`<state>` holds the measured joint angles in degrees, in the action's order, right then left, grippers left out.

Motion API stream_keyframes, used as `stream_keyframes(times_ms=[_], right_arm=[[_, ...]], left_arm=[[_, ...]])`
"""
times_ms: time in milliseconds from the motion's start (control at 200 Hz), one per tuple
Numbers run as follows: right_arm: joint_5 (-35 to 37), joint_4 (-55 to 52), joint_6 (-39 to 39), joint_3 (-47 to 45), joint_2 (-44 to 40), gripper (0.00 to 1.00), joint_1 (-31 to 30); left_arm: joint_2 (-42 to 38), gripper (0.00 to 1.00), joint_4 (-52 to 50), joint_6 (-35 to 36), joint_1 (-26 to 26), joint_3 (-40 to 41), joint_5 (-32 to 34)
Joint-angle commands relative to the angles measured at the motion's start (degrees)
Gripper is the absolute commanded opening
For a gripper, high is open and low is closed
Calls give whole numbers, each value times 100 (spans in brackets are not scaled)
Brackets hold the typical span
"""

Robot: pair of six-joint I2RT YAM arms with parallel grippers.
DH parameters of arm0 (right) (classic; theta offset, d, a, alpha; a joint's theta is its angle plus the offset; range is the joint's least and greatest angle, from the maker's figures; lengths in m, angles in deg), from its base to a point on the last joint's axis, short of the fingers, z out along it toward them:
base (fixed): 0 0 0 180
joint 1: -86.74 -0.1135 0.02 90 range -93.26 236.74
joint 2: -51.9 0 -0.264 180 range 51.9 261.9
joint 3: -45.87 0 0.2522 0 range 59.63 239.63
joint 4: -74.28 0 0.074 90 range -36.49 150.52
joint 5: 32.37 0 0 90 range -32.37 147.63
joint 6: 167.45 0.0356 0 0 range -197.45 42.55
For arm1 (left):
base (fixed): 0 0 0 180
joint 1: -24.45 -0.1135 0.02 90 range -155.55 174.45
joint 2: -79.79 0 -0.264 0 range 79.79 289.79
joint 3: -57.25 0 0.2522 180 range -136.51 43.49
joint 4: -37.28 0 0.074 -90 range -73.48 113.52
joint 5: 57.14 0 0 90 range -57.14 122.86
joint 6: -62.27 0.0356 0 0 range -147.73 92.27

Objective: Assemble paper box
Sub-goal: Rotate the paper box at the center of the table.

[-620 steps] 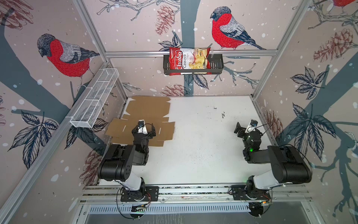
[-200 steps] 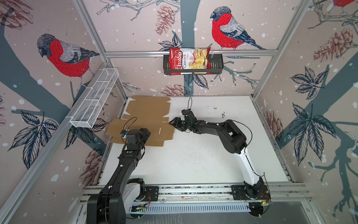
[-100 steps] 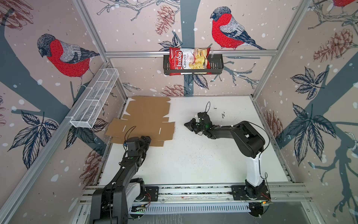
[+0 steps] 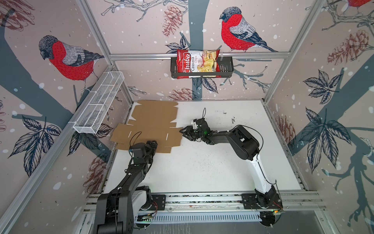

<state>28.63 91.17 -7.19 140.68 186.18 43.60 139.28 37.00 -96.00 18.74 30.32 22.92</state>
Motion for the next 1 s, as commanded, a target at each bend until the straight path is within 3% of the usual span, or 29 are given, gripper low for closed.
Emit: stream_keyframes(times_ms=[0, 200, 455, 630, 835, 951, 996], right_arm=[[69, -455, 18, 454, 282, 36, -72], [47, 87, 245, 257, 161, 1, 30], [46, 967, 757, -730, -440, 0, 160], [223, 1486, 1023, -1861, -1189, 0, 403], [385, 1553, 1000, -2818, -1898, 0, 490], [437, 1714, 1088, -3077, -2022, 1, 516], [472, 1742, 1092, -3166, -2077, 3, 537]], left_arm=[[-1, 97, -83, 124, -19, -30, 260], [163, 97, 385, -101, -50, 165, 184], [1020, 91, 1777, -618, -77, 225, -476], [1631, 85, 2261, -533, -63, 112, -1120], [2298, 58, 3527, -727, 276, 101, -1266], [2519, 34, 4210, -951, 546, 149, -1049], [2535, 20, 4491, -1063, 547, 242, -921]])
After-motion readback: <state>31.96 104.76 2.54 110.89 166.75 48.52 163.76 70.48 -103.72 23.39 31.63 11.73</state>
